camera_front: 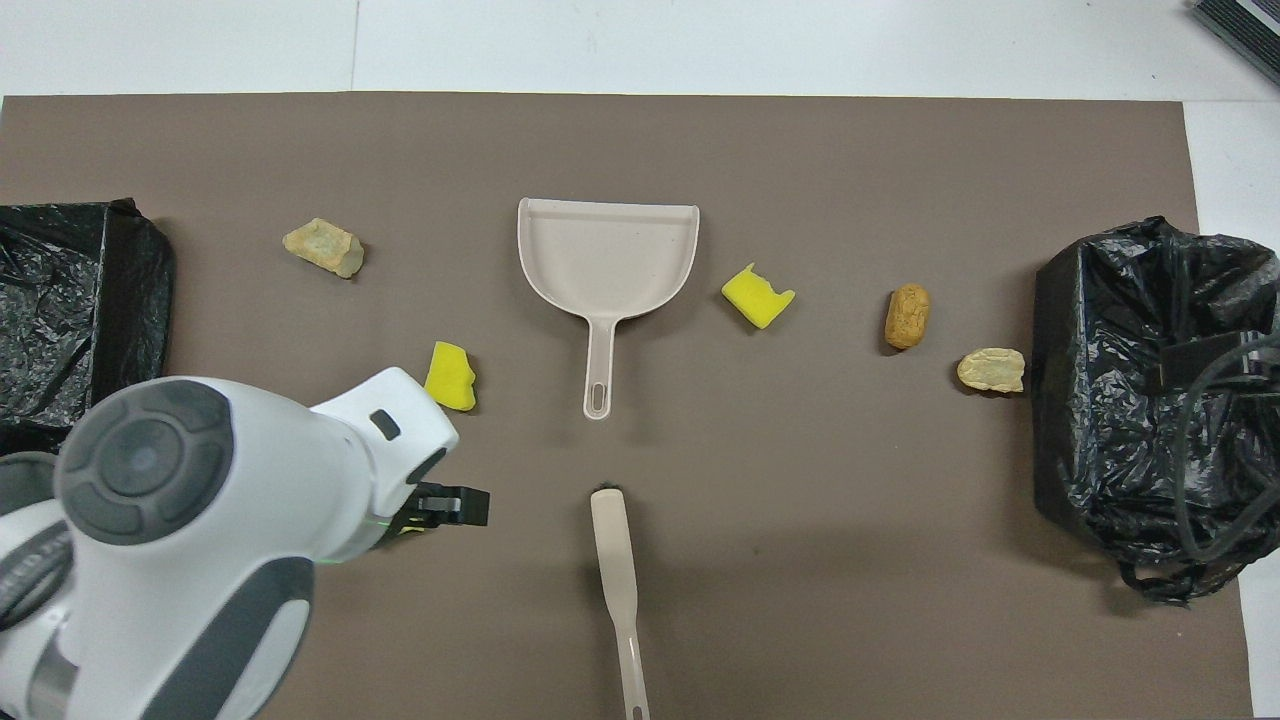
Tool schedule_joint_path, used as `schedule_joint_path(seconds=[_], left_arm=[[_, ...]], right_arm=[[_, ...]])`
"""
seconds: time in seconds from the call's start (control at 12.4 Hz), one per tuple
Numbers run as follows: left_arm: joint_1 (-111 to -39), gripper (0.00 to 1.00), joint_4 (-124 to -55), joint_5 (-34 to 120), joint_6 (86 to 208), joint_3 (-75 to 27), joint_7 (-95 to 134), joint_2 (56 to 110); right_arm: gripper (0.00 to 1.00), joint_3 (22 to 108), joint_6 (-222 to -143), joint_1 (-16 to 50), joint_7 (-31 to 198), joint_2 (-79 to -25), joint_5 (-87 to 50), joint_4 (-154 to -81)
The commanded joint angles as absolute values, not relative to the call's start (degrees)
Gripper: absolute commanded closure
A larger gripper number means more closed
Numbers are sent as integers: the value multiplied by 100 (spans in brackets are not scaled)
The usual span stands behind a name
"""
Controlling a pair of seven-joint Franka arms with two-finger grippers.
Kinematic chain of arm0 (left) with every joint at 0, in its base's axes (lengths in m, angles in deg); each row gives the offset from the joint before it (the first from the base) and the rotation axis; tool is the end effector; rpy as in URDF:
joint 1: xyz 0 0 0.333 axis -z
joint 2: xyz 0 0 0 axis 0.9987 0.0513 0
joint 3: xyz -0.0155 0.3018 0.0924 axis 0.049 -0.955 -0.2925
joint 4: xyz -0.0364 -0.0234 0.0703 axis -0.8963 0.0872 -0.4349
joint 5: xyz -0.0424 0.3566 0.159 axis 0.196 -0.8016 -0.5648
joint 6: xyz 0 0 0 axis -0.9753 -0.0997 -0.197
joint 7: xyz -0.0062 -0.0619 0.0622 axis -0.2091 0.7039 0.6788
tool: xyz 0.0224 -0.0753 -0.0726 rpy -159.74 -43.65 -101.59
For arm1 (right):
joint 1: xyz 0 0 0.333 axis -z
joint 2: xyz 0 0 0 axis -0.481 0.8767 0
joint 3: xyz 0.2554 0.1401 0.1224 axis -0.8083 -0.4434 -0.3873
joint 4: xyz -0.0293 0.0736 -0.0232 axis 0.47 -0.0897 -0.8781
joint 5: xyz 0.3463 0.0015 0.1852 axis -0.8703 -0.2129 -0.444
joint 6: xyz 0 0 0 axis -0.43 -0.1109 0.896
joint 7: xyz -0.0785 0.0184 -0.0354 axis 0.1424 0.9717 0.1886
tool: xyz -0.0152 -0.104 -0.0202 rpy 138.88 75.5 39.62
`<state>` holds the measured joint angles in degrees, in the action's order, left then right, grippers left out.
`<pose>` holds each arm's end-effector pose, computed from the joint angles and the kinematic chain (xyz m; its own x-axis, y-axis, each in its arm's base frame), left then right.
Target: Sweep and dump trash in bin
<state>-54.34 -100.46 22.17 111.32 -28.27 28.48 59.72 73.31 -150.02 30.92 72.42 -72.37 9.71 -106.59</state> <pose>0.4052 -0.2548 0.5124 0.9885 -0.1123 -0.1011 -0.1091 -0.9934 0.0364 0.5156 -0.0254 0.6441 0.9931 -0.1058 -0.0512 -0.1077 -0.9936 -0.0352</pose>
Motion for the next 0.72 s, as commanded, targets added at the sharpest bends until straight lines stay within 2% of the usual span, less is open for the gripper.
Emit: schedule_joint_path(seconds=[0.0,0.16,0.4,0.64], left_arm=[[-4578,0,-10754,2291,11779,-2942,3836,5735],[-4016,0,-11070,2291,12243,-2933,4234,5830],[-3023,0,-11905,2291,13431,-2933,5418,5945],[-2442,0,-11994,2300,13731,-2925,6090,6322]], right_arm=[[0,7296,-15381,2763,6637,-7021,818,-10664],[0,7270,-15847,2525,6249,-6846,827,-10682],[0,7270,-16331,2243,5862,-6547,827,-10734],[0,7270,-16858,1848,5370,-6300,827,-10874]])
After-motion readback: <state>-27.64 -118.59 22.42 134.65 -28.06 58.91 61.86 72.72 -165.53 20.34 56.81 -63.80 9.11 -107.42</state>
